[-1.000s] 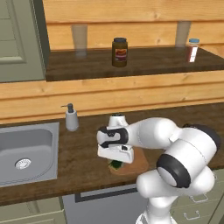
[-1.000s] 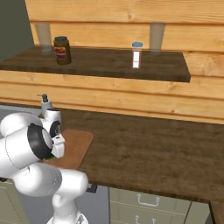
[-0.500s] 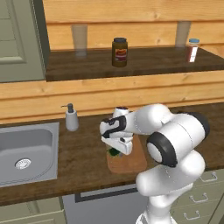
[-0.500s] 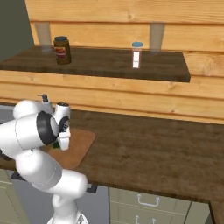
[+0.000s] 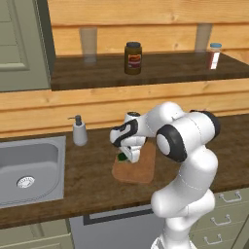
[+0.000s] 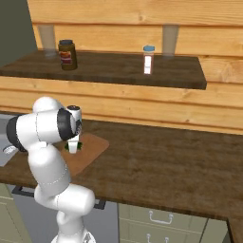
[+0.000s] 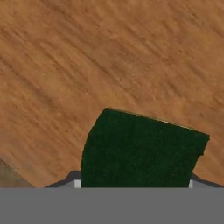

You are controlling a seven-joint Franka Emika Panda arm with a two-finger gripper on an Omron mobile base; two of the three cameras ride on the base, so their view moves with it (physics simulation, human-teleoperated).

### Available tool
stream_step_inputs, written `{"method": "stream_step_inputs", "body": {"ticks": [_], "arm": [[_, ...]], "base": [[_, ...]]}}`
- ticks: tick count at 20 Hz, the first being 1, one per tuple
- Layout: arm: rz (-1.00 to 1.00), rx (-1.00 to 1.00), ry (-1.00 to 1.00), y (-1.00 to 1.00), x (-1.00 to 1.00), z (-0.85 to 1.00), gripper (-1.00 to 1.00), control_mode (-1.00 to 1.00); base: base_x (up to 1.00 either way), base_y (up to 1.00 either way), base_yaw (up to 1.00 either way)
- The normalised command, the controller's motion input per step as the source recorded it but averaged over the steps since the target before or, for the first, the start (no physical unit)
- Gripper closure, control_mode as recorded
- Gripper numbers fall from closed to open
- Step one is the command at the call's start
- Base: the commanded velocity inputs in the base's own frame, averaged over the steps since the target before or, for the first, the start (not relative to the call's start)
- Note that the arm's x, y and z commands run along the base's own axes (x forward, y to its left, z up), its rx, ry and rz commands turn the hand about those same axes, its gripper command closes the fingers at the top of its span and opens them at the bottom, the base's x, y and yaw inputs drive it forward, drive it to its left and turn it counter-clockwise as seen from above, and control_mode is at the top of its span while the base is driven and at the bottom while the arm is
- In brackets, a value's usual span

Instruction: Pick up the sponge from the counter and clean the cutting board by briefly scrubbing or pressing down on the cutting board. Once finished, release the sponge.

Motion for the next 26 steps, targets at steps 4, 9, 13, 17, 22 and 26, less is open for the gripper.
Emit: {"method": "stream_step_inputs", "body": {"ticks": [4, 9, 13, 17, 22, 26], "arm": [[-0.33, 0.00, -0.13, -0.27, 0.41, 0.00, 1.00, -1.00], [-0.32, -0.01, -0.05, -0.53, 0.07, 0.00, 1.00, -1.00], [-0.28, 0.00, -0.01, -0.41, 0.19, -0.06, 1.00, -1.00], [-0.15, 0.00, 0.02, -0.16, -0.05, -0.45, 1.00, -1.00], [0.00, -0.01, 0.03, 0.01, -0.88, -0.77, 1.00, -1.00], [0.00, 0.00, 0.04, 0.00, -1.00, -0.47, 1.00, -1.00]], "base": [[0.00, 0.00, 0.00], [0.00, 0.00, 0.00], [0.00, 0.00, 0.00], [0.00, 0.00, 0.00], [0.00, 0.00, 0.00], [0.00, 0.00, 0.00]]}}
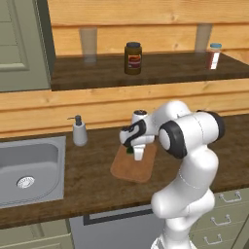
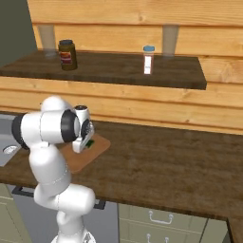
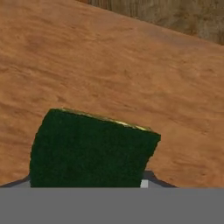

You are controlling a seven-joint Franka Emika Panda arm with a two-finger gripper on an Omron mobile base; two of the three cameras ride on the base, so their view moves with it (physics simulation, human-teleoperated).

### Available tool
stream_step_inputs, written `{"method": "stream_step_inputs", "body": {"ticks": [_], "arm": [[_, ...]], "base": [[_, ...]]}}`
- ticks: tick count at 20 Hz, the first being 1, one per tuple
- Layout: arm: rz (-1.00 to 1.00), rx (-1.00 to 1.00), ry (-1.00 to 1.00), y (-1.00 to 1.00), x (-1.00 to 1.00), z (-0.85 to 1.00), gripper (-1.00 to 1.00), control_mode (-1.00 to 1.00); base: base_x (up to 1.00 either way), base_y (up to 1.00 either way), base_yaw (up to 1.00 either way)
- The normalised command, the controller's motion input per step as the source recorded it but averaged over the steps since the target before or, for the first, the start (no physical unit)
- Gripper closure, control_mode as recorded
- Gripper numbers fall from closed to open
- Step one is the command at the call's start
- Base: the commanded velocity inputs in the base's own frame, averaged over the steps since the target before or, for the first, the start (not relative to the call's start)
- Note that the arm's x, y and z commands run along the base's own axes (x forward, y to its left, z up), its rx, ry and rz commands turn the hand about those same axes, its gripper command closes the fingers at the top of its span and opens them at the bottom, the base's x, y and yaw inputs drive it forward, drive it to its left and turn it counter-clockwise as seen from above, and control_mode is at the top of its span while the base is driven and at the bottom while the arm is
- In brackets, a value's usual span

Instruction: Pick up the sponge from the counter and clean the cutting board by briefly scrubbing or pressing down on the cutting board. Once finished, release the sponge.

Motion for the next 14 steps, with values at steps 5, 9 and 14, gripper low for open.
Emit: {"method": "stream_step_inputs", "body": {"ticks": [5, 9, 14], "arm": [[0.02, 0.00, 0.23, 0.00, -1.00, -0.31, 1.00, -1.00], [0.06, 0.00, 0.32, 0.00, -1.00, -0.41, 1.00, -1.00], [0.04, 0.00, 0.29, 0.00, -0.78, -0.42, 1.00, -1.00]], "base": [[0.00, 0.00, 0.00], [0.00, 0.00, 0.00], [0.00, 0.00, 0.00]]}}
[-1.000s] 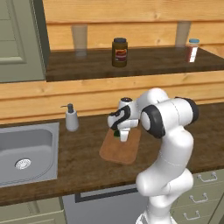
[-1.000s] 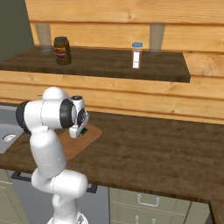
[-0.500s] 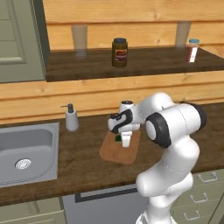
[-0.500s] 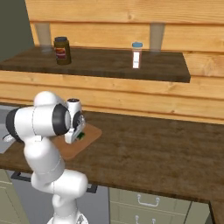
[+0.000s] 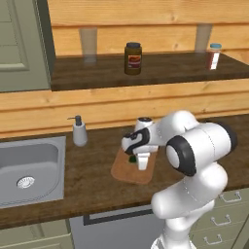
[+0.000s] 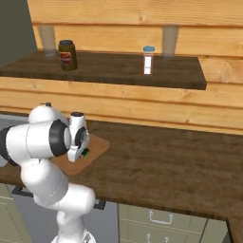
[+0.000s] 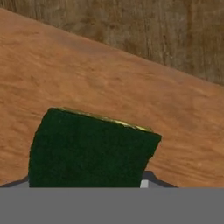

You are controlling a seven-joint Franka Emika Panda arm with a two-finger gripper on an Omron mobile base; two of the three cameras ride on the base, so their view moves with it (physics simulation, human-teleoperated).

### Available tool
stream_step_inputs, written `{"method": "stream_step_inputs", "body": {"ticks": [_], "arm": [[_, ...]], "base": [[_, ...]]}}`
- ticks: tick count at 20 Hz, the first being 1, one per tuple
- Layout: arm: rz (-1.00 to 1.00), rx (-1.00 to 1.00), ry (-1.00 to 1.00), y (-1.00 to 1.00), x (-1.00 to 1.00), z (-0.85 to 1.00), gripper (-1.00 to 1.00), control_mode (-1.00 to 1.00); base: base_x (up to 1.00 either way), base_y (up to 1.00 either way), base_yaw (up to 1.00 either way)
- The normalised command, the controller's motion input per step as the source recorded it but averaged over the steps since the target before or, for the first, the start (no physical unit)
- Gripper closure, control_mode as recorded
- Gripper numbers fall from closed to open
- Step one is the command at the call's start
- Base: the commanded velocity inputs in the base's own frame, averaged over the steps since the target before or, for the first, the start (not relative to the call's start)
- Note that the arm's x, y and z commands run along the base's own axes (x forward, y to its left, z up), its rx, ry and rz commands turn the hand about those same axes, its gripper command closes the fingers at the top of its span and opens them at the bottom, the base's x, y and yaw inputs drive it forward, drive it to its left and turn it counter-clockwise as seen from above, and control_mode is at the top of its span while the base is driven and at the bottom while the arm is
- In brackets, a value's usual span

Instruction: Pick up the sponge from the counter and clean the cutting board by briefly scrubbing or pressing down on the cutting board. Once finished, release the sponge.

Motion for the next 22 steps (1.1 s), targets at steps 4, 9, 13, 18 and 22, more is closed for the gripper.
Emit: {"method": "stream_step_inputs", "body": {"ticks": [4, 9, 13, 18, 22], "arm": [[-0.01, -0.02, 0.01, -0.10, -0.48, 0.56, 1.00, -1.00], [-0.01, -0.05, 0.42, 0.33, 0.14, -0.43, 1.00, -1.00], [0.01, 0.01, 0.39, 0.64, 0.26, -1.00, 1.00, -1.00], [0.03, 0.04, 0.02, 0.24, -0.18, -0.74, 1.00, -1.00], [0.00, 0.00, -0.21, 0.13, -0.39, 0.18, -1.00, -1.00]], "base": [[0.00, 0.00, 0.00], [0.00, 0.00, 0.00], [0.00, 0.00, 0.00], [0.00, 0.00, 0.00], [0.00, 0.00, 0.00]]}}
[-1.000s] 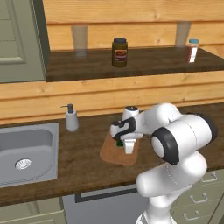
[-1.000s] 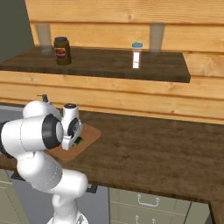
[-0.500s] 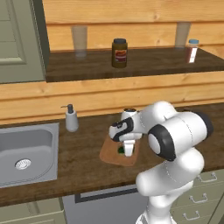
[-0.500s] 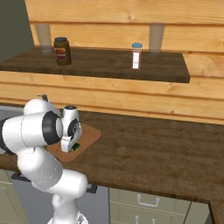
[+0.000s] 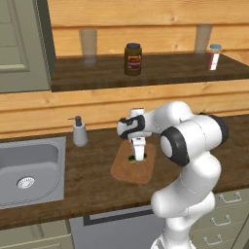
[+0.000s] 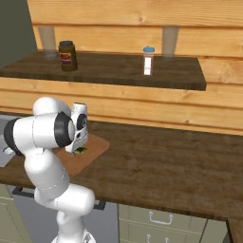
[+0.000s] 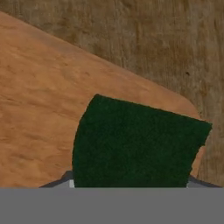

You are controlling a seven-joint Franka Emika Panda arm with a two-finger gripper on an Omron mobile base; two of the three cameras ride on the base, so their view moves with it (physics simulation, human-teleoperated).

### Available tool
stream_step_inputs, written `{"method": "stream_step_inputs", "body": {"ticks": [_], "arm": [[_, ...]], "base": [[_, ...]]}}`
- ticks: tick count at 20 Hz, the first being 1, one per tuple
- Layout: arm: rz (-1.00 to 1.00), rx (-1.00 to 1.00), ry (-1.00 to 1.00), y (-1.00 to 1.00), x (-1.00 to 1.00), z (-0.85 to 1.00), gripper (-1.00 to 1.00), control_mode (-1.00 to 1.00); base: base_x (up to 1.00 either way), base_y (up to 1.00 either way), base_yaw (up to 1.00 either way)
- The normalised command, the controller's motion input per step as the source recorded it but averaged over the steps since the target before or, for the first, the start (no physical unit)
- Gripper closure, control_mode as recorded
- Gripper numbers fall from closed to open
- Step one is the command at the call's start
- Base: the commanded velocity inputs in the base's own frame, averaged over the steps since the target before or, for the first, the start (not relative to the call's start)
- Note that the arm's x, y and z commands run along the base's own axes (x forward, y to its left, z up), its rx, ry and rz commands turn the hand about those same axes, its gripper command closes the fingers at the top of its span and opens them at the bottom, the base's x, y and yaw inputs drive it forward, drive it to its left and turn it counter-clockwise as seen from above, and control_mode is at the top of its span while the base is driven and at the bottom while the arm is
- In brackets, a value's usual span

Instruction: Pick up the sponge from the counter and clean the cutting board by briefly scrubbing or pressing down on the cutting board. Once finished, release the sponge.

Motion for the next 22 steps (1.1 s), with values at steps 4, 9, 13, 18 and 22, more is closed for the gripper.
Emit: {"method": "stream_step_inputs", "body": {"ticks": [4, 9, 13, 18, 22], "arm": [[0.00, 0.00, -0.24, 0.11, -0.06, 0.36, -1.00, -1.00], [-0.01, 0.00, -0.11, 0.00, -0.01, -0.27, -1.00, -1.00], [0.00, 0.00, -0.16, 0.00, -0.12, -0.41, -1.00, -1.00], [0.00, 0.01, -0.12, 0.01, -0.01, -0.64, -1.00, -1.00], [-0.04, 0.01, -0.37, -0.14, 0.01, -0.10, -1.00, -1.00]], "base": [[0.00, 0.00, 0.00], [0.00, 0.00, 0.00], [0.00, 0.00, 0.00], [0.00, 0.00, 0.00], [0.00, 0.00, 0.00]]}}
